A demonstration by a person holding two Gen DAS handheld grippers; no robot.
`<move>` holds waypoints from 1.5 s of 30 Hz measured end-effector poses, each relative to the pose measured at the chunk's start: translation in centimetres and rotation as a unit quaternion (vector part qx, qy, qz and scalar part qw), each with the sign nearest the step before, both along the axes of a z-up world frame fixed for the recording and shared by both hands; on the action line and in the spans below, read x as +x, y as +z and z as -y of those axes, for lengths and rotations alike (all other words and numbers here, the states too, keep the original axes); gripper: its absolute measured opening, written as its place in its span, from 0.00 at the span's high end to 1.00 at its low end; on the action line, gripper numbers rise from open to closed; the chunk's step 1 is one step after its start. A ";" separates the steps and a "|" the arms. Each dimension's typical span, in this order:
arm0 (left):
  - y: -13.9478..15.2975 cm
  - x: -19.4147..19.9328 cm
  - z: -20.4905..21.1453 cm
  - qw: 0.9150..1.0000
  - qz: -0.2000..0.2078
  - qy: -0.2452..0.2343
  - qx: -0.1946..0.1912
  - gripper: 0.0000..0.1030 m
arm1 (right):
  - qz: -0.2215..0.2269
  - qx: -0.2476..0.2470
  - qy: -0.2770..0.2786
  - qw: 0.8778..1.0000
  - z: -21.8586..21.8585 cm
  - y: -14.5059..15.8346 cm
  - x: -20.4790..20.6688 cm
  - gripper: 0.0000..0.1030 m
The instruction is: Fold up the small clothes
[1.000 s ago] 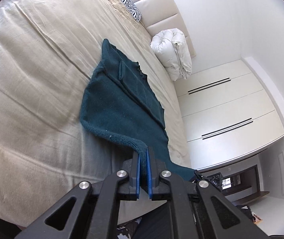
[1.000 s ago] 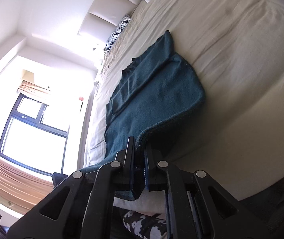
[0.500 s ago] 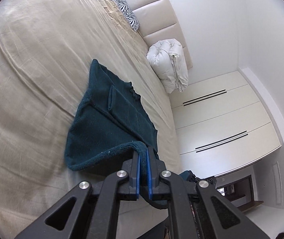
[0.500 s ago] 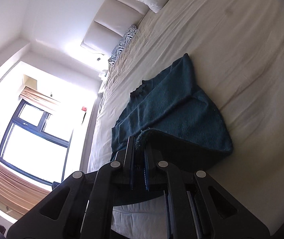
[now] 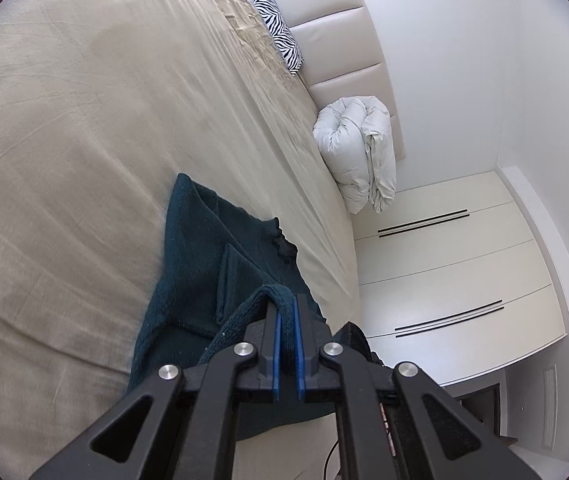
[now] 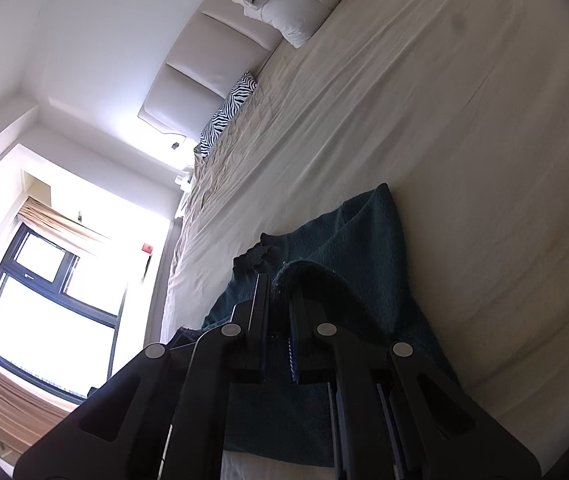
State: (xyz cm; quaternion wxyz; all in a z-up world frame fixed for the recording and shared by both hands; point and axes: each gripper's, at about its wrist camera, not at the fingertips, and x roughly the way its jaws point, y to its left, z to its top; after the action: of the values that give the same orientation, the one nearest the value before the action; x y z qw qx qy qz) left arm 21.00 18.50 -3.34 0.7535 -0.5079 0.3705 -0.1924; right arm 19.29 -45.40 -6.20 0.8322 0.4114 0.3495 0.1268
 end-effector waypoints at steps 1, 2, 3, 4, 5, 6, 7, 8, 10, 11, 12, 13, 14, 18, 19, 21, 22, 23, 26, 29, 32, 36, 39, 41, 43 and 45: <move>-0.4 1.0 -0.2 1.000 -0.005 0.004 -0.001 0.93 | -0.005 -0.002 -0.002 1.000 0.1 -0.3 1.1 0.93; -0.8 1.9 -0.4 1.000 -0.009 0.009 -0.004 0.93 | -0.009 -0.006 -0.005 1.000 0.1 -0.7 2.3 0.93; -1.2 2.9 -0.5 1.000 -0.012 0.011 -0.006 0.93 | -0.014 -0.012 -0.007 1.000 0.0 -1.2 3.4 0.93; -1.5 3.8 -0.7 1.000 -0.017 0.011 -0.006 0.94 | -0.019 -0.016 -0.010 1.000 0.0 -1.5 4.4 0.93; -1.9 4.7 -0.8 1.000 -0.020 0.012 -0.003 0.93 | -0.022 -0.019 -0.012 0.999 0.0 -2.0 5.5 0.93; -2.3 5.6 -0.8 1.000 -0.024 0.012 -0.001 0.93 | -0.027 -0.022 -0.015 0.999 0.0 -2.4 6.5 0.93; -2.6 6.4 -0.8 1.000 -0.029 0.011 0.002 0.93 | -0.030 -0.024 -0.018 0.999 0.0 -2.8 7.5 0.93; -3.0 7.2 -0.9 0.999 -0.033 0.012 0.002 0.93 | -0.035 -0.025 -0.020 0.999 0.0 -3.3 8.3 0.93; -3.9 8.7 -0.9 0.999 -0.041 0.014 0.006 0.93 | -0.045 -0.027 -0.029 0.998 0.1 -4.3 9.9 0.93; -4.2 9.5 -0.8 0.999 -0.043 0.015 0.011 0.93 | -0.050 -0.028 -0.034 0.998 0.0 -4.9 10.6 0.93; -4.5 10.2 -0.7 0.999 -0.044 0.014 0.019 0.93 | -0.056 -0.032 -0.038 0.997 0.0 -5.6 11.5 0.93; -4.8 10.9 -0.5 0.998 -0.045 0.012 0.030 0.93 | -0.065 -0.035 -0.044 0.996 0.1 -6.2 12.2 0.93; -5.2 11.3 -0.4 0.998 -0.049 0.013 0.039 0.93 | -0.076 -0.038 -0.050 0.995 0.2 -7.0 12.9 0.93; -7.0 10.5 -1.5 0.996 -0.068 0.041 0.034 0.41 | -0.114 -0.039 -0.062 0.991 0.6 -10.1 15.0 0.83; -7.1 10.0 -1.9 0.996 -0.066 0.048 0.033 0.39 | -0.109 -0.037 -0.060 0.992 0.6 -10.2 15.2 0.78; -7.1 8.9 -2.1 0.996 -0.063 0.045 0.042 0.39 | -0.092 -0.038 -0.052 0.994 0.3 -10.1 15.2 0.51; -7.0 8.3 -2.1 0.996 -0.060 0.043 0.045 0.39 | -0.084 -0.041 -0.053 0.994 0.2 -9.9 15.1 0.46; -6.8 7.6 -1.8 0.996 -0.056 0.038 0.052 0.39 | -0.078 -0.048 -0.056 0.994 0.1 -9.5 14.7 0.40; -6.1 5.6 -0.4 0.994 -0.042 0.013 0.099 0.41 | -0.062 -0.073 -0.055 0.994 -0.2 -8.3 13.7 0.40; -5.5 3.6 1.3 0.988 -0.030 -0.001 0.154 0.41 | -0.059 -0.111 -0.035 0.991 -1.1 -6.9 11.1 0.40; -5.2 1.8 3.0 0.979 -0.015 -0.012 0.202 0.43 | -0.066 -0.173 -0.016 0.983 -2.2 -6.8 9.2 0.42; -5.4 0.2 4.9 0.968 -0.010 -0.030 0.250 0.50 | -0.087 -0.222 -0.004 0.971 -2.8 -7.7 7.0 0.48; -5.9 -0.6 5.4 0.965 -0.015 -0.025 0.262 0.53 | -0.097 -0.263 0.002 0.960 -3.3 -8.8 5.1 0.59; -6.1 -0.9 5.4 0.965 -0.016 -0.022 0.262 0.53 | -0.096 -0.276 0.011 0.956 -3.1 -9.5 3.7 0.64; -6.1 -1.0 5.7 0.962 -0.015 -0.022 0.271 0.56 | -0.091 -0.294 0.016 0.951 -3.5 -9.5 3.1 0.68; -6.1 -1.1 6.0 0.958 -0.013 -0.022 0.287 0.60 | -0.088 -0.303 0.020 0.949 -3.6 -9.4 2.2 0.74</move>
State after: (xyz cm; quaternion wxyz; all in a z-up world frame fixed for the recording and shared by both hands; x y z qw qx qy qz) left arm 19.92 12.48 -9.39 0.8582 -0.2644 0.4311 -0.0884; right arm 21.45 -41.81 -15.62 0.8810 0.1419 0.4514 -0.0052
